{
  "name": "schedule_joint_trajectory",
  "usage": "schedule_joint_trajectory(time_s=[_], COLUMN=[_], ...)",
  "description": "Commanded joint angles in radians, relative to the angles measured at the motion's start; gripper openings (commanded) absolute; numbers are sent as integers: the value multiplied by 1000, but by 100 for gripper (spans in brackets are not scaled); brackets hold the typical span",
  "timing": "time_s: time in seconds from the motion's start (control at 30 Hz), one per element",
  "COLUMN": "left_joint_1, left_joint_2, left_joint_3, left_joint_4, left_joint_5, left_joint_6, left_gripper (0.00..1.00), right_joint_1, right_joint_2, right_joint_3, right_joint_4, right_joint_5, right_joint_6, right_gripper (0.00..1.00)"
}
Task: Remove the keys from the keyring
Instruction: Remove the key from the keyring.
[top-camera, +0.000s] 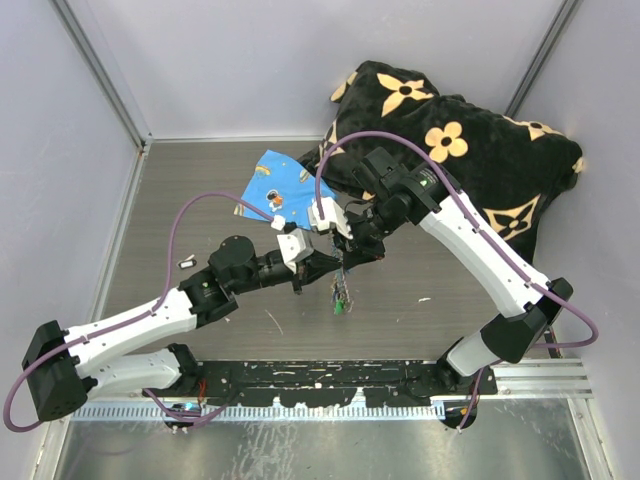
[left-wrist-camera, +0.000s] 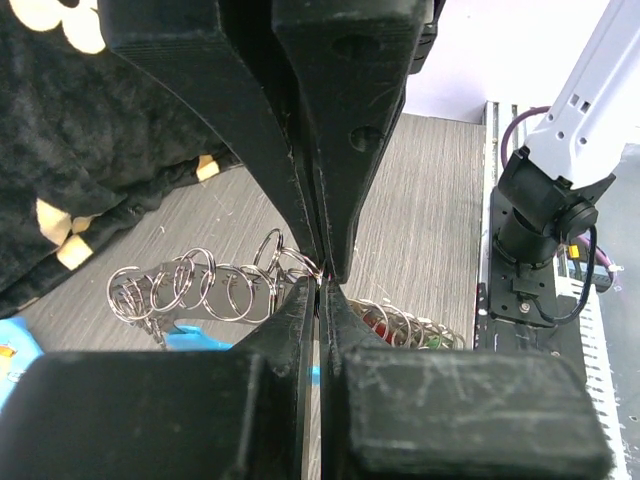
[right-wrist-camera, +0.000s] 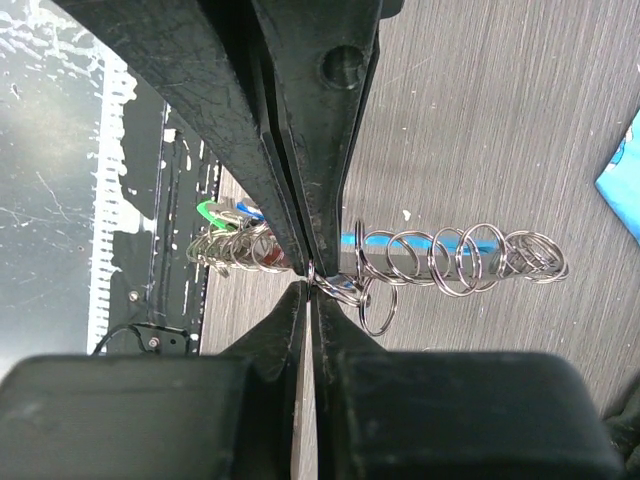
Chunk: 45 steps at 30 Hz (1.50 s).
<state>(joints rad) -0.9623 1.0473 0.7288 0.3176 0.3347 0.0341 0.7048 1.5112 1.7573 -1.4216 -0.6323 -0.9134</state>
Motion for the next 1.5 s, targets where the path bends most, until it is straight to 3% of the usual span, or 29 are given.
schedule_joint_trajectory(time_s=[0.0,0.2,0.4,0.7,0.9,1.13,1.47], left_joint_1=[2,1,2,3,11,21,40], left_joint_2=[-23,-31,-27,36,116,160,195], left_joint_3=[9,-49,-86,-129,-88,14,80], left_joint_4=[78,311,516,905,1103,1112,1112], left_joint_5=[-24,-67,-134,-228,-241,-219,-203], left_joint_6=[-33,-114,-140,-181,-259,-299,-344], left_gripper=[0,0,0,0,0,0,0], right_joint_1=[-7,-113,-296,-393,-395,-395,-395], right_joint_2=[-66,-67,-54,-35,-8,4,-8], right_joint_3=[10,43,139,173,257,318,314], right_joint_4=[51,59,18,9,-27,126,215], right_joint_5=[-87,-212,-405,-709,-798,-729,-698], right_joint_6=[19,38,6,10,-30,162,254], right_gripper=[17,42,48,43,40,35,29])
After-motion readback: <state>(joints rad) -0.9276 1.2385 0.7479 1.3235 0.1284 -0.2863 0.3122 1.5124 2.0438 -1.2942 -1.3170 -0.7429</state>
